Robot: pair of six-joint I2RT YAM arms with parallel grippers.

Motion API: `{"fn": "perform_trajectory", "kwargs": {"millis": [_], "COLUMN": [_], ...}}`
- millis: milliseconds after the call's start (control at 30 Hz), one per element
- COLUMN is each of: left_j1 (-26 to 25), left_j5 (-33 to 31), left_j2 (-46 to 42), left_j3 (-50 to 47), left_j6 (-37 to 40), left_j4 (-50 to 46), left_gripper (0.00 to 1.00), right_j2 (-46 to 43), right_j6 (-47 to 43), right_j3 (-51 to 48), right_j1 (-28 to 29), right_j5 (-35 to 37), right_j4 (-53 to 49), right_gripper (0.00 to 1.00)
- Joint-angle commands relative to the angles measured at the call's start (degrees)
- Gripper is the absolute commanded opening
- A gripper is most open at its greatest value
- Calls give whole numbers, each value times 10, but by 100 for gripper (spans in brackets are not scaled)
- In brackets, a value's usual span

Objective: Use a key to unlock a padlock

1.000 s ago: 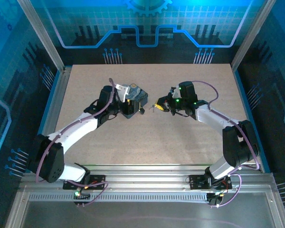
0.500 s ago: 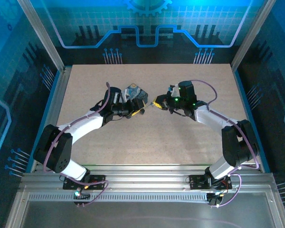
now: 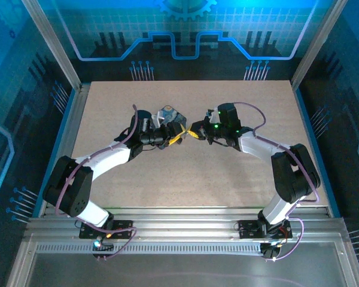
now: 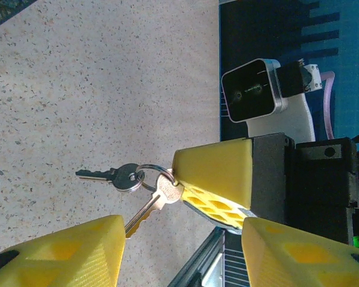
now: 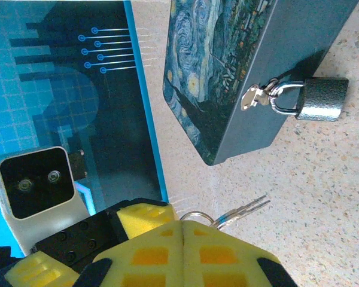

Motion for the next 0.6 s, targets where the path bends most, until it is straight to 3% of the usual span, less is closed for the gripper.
{"fn": "perform_trajectory", "kwargs": {"millis": [0,233,400,567], "left_j1": [-1,-2,-3,-1], "left_j5": [6,-34,-19,-8], "left_j2": [7,-7,0,6], "left_j3": [-1,12,6,3], "left_j6": [0,41,18,-2], "left_j4": [-5,-72,-36,-4], "left_gripper": [54,54,53,44], "right_j2": [7,2,10,23], "right_j6": [8,-12,0,20], "right_j3": [15,25,30,34], "right_j1": [8,9,17,30], "right_j5": [-10,-2,-7,-16], "right_j4": [25,-5,9,28], "right_gripper": [0,0,0,0]}}
